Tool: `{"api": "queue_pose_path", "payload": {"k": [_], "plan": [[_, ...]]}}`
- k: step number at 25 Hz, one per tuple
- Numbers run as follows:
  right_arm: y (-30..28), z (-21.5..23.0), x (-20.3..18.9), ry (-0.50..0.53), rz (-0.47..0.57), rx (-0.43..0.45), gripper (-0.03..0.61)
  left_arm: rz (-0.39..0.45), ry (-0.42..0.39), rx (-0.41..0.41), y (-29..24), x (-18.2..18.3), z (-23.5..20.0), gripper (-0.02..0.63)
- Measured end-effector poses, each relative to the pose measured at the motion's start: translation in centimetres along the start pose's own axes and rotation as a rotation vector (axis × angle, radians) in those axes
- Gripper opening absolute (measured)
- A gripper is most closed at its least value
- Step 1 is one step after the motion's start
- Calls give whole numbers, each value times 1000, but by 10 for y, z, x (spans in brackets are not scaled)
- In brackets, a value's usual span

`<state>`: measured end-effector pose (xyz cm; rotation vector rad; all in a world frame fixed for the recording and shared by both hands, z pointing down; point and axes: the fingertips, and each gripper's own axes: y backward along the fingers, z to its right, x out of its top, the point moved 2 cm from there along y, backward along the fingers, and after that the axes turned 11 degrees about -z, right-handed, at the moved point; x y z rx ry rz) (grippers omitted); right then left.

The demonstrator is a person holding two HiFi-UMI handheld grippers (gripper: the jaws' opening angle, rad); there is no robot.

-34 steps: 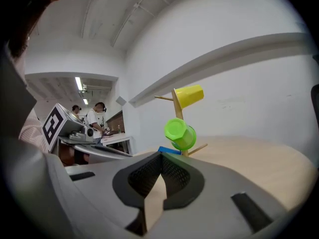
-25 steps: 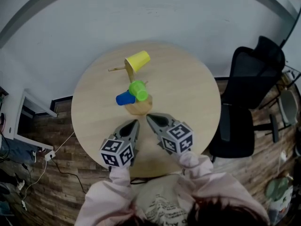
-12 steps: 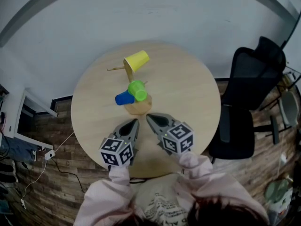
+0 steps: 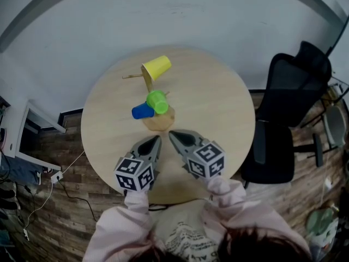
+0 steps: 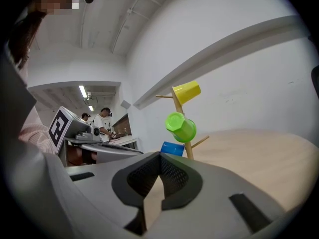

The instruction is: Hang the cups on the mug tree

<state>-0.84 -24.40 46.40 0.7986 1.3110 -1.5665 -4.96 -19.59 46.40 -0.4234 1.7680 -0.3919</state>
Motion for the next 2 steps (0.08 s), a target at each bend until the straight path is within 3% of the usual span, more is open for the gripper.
{"api": "queue_pose_path", "payload": {"k": [2], "plan": [[1,-1,-1,7,0,-2,-2,-1,-1,-1,-1,-1,1,0]]}}
